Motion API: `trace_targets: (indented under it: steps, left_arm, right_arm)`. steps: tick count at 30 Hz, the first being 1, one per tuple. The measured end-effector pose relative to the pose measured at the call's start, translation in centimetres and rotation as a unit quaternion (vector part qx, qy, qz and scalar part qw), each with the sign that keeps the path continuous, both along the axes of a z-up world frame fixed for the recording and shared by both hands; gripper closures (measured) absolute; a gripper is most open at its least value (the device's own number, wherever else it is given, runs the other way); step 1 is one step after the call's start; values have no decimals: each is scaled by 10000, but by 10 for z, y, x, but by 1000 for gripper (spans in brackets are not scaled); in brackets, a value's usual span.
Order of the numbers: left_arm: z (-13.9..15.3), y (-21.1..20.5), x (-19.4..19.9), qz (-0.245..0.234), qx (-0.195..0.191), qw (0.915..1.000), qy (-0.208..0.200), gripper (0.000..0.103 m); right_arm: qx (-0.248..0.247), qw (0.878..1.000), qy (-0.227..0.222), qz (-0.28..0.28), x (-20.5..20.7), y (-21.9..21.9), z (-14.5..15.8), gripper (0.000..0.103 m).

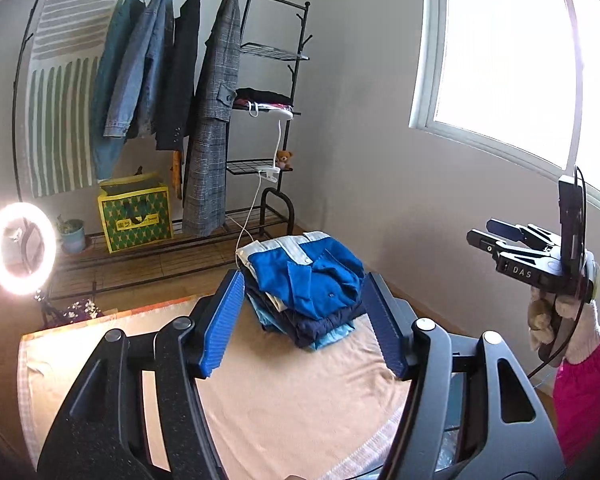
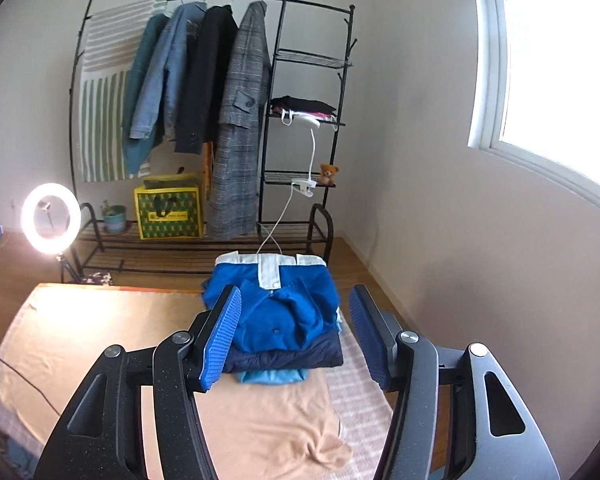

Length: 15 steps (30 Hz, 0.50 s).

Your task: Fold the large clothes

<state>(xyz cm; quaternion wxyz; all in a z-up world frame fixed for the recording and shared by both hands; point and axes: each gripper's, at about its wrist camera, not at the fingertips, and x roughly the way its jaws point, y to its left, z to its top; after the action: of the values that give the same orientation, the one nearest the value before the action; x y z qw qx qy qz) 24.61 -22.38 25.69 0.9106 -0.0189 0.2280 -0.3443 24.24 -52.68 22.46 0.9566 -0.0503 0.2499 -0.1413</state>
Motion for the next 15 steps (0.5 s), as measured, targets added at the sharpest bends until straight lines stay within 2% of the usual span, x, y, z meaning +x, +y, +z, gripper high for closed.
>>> trace_targets:
  steps: [1,4,6,8,9,12,15]
  left_arm:
    - [-1,5,-6,-11,33,10000,-3,34]
    - [-10,14,-24,-43,118,9999,-19,33]
    - [-18,17,-36,-65,194,9998,-36,30]
    - [-29,18,-45,-37,277,9996,-100,21]
    - [-34,17,-49,-26,310,9994,-136,20]
    - [-56,18,-60,57,495,9985,-235,14]
    - [-79,21,-65,169,583,9979,-220,9]
  right_arm:
    - [-30,10000,-17,38,-5,6,0,44]
    - [-80,9999,-88,44,-23,26,-3,43]
    - [-88,9998,-147,37,-33,37,-7,38]
    - [-53,9998,-195,23,-38,44,-14,32]
    - [-26,9998,-213,17,-40,47,-18,29]
    - [62,9997,-234,4,-45,57,-37,21]
    - [164,9998,-110,58,-44,65,-61,21]
